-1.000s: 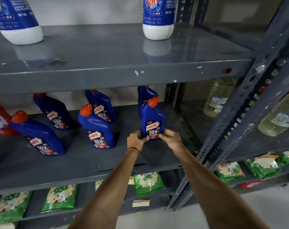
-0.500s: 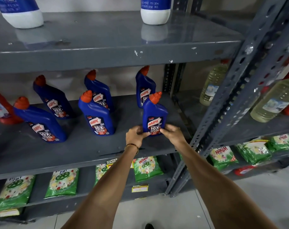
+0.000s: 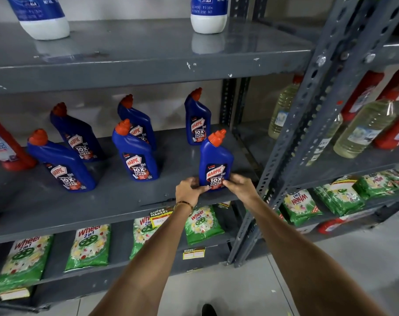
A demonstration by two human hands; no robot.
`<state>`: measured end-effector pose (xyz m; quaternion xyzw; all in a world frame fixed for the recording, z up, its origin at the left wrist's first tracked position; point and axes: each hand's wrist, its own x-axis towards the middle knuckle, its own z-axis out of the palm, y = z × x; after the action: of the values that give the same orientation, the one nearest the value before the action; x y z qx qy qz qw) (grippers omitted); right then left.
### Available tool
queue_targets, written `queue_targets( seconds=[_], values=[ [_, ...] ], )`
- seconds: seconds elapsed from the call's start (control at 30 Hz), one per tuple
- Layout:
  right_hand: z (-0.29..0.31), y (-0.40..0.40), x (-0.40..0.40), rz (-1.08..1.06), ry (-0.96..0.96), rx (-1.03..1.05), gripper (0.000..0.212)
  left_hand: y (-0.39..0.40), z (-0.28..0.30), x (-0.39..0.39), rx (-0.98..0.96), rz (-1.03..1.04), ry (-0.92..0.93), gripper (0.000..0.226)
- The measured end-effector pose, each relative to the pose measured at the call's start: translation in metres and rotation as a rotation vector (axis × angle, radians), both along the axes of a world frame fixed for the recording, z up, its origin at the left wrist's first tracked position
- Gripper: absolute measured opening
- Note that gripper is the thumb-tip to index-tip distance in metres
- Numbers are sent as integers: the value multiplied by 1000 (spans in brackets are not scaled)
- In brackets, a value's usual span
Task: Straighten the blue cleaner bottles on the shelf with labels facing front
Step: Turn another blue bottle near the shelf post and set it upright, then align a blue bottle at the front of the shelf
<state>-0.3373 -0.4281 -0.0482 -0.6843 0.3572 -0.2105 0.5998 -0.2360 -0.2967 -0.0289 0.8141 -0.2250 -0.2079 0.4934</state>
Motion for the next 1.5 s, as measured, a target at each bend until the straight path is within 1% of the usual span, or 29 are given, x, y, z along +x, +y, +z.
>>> queue_targets(
  seconds=[0.3, 0.43, 0.5, 0.6, 0.67, 0.73, 0.9, 1.0, 1.17, 1.33, 1.5],
  values=[
    [6, 6, -5, -8, 16, 18, 32, 2, -1, -3, 21, -8, -16, 39],
    [8, 7, -7, -29, 68, 11, 40, 4, -1, -3, 23, -24, 10, 42],
    [8, 8, -8, -85, 90, 11, 48, 9, -1, 0, 20, -22, 12, 45],
    [7, 18, -9, -245, 127, 43, 56, 28, -2, 7, 18, -15, 21, 47],
    [8, 33, -8, -356, 171, 13, 51, 47, -3, 16, 21, -7, 24, 49],
    [13, 53, -6, -418, 213, -52, 45, 68, -2, 26, 17, 1, 31, 52],
    [14, 117, 16, -493, 165, -66, 38, 132, -1, 60, 46, 17, 26, 53],
    [14, 151, 38, -437, 131, -62, 36, 163, 0, 83, 64, 52, 9, 51],
    [19, 183, 80, -247, 151, -67, 41, 188, 4, 109, 55, 121, 5, 53],
    [24, 180, 122, -128, 132, -33, 45, 181, 7, 130, 30, 146, 48, 55],
    [22, 163, 151, -45, 127, 16, 55, 161, 9, 146, 12, 127, 78, 57]
  ],
)
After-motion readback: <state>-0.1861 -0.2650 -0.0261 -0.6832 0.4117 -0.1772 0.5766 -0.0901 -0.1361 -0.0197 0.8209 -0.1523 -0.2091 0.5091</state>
